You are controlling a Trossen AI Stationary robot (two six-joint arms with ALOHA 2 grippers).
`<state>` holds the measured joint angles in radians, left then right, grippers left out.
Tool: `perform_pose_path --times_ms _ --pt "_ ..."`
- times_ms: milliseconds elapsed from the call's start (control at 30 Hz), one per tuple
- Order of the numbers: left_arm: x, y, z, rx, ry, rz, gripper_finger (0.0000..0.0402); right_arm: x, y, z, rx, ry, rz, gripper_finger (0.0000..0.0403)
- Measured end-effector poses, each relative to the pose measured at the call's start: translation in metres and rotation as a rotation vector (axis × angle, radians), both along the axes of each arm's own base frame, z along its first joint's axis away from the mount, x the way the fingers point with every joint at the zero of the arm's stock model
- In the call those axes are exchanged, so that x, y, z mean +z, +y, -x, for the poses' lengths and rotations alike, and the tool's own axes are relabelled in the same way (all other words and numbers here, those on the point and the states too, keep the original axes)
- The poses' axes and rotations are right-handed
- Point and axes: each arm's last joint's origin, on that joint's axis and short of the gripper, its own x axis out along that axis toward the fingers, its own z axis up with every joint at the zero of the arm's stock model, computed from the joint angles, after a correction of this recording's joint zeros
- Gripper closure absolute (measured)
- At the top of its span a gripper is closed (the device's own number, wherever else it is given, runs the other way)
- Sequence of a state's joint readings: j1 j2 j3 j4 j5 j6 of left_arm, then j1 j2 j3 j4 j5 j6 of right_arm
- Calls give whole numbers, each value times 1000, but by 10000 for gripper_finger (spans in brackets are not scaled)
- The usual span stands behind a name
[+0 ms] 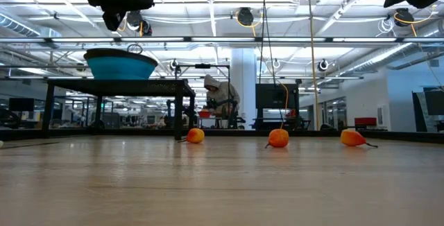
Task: Pick & Place Fruit
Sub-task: Put the tangerine into the blue strainer bowl on the shelf
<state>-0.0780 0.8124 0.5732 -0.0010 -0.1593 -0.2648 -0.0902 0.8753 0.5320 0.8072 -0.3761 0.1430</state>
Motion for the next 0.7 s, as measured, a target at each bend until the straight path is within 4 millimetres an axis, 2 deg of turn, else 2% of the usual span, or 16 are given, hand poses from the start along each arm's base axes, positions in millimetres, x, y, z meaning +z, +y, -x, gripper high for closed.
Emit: perform_pose_path --times_ms 133,300,533,700 --pt "0 0 0 0 0 2 373 12 3 7 27 -174 131 250" --pt "0 0 0 1 -1 5 373 27 4 18 -19 -414 259 249" --pt "0 0 0 1 -1 5 373 40 6 33 -91 -653 341 247" --pt "0 0 0 0 -1 3 373 45 6 40 -117 -746 362 248"
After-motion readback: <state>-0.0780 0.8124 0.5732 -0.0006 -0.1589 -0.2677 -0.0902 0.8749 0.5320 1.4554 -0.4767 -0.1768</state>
